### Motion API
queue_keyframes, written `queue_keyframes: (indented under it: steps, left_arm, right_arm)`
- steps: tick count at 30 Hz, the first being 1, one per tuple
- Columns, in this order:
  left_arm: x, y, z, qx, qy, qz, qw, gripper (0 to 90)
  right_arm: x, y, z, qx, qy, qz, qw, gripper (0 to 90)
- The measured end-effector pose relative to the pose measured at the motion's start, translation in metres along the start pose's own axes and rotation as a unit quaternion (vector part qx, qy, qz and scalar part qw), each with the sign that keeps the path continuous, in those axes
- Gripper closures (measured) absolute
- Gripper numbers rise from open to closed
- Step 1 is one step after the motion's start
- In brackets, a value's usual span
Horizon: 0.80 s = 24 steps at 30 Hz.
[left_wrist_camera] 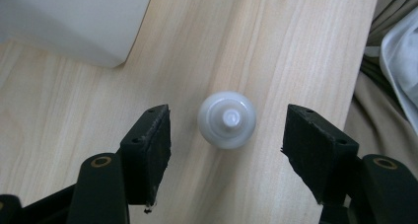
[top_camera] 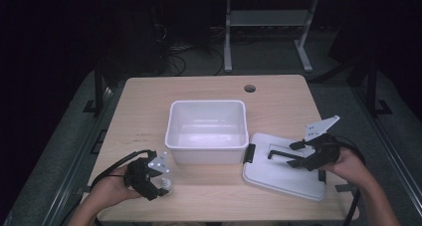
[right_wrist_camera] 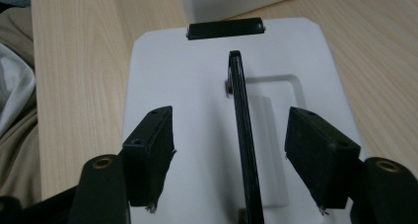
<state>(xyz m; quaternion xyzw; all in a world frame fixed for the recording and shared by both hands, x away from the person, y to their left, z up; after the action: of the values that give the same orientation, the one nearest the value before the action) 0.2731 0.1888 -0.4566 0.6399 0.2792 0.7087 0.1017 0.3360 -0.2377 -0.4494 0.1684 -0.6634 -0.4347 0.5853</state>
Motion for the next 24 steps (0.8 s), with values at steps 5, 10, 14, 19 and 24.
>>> queue_keyframes:
  steps: [5,10,14,19,24]
  left_arm:
    - [-0.005,0.0,0.001,-0.002,-0.002,0.014,0.9999,37.8]
    - [-0.009,0.0,0.002,-0.001,-0.003,0.023,0.9997,40.0]
    - [-0.012,0.0,0.003,-0.002,-0.004,0.03,0.9995,42.1]
    - [-0.015,0.0,0.003,-0.004,-0.008,0.039,0.9992,45.3]
    - [-0.017,-0.001,0.004,-0.005,-0.009,0.046,0.9989,47.2]
  right_arm:
    - [-0.001,-0.002,0.001,-0.005,0.0,0.0,1.0,34.7]
    - [-0.001,-0.002,0.001,-0.006,0.0,0.0,1.0,34.5]
    - [-0.001,-0.002,0.0,-0.005,0.0,0.001,1.0,34.4]
    - [0.0,-0.002,0.0,-0.004,-0.002,0.0,1.0,34.4]
    - [0.001,-0.002,0.0,-0.005,-0.002,-0.001,1.0,34.3]
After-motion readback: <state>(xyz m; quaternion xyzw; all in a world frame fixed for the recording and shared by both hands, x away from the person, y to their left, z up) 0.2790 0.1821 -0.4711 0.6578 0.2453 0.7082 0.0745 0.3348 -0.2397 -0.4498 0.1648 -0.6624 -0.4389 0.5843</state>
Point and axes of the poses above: each handheld gripper's, and its own axes: x roughly backward along the jaws, y roughly out of its top, z roughly to its left, the point moved 7 cm from there along -x, roughly forward along the jaws, and after that the axes turned 11 degrees about -z, right-handed, at the moved point
